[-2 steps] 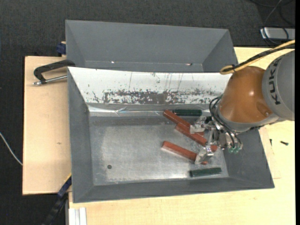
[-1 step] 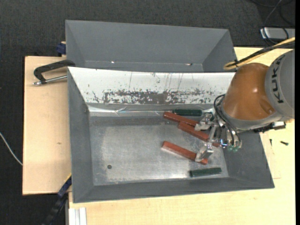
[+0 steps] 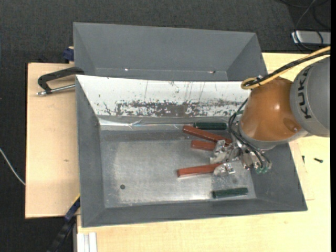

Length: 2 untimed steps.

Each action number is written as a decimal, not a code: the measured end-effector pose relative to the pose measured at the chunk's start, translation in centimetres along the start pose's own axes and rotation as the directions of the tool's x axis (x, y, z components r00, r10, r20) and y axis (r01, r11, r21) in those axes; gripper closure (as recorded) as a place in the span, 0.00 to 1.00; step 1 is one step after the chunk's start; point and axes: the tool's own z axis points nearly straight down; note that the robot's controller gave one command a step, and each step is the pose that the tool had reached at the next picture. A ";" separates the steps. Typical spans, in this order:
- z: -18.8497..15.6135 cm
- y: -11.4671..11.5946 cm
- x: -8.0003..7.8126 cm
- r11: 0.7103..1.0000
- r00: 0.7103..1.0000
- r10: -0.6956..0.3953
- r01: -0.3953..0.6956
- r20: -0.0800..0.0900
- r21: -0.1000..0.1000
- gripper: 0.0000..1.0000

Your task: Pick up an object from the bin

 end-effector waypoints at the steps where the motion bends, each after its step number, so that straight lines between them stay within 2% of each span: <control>1: 0.0 0.0 0.0 1.000 1.000 0.000 0.000 0.000 0.000 1.00; 2: 0.0 0.0 0.0 1.000 1.000 0.000 0.000 0.000 0.000 1.00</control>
Offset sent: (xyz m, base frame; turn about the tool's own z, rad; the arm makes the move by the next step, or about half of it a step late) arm 0.0000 0.0000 0.0000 0.0000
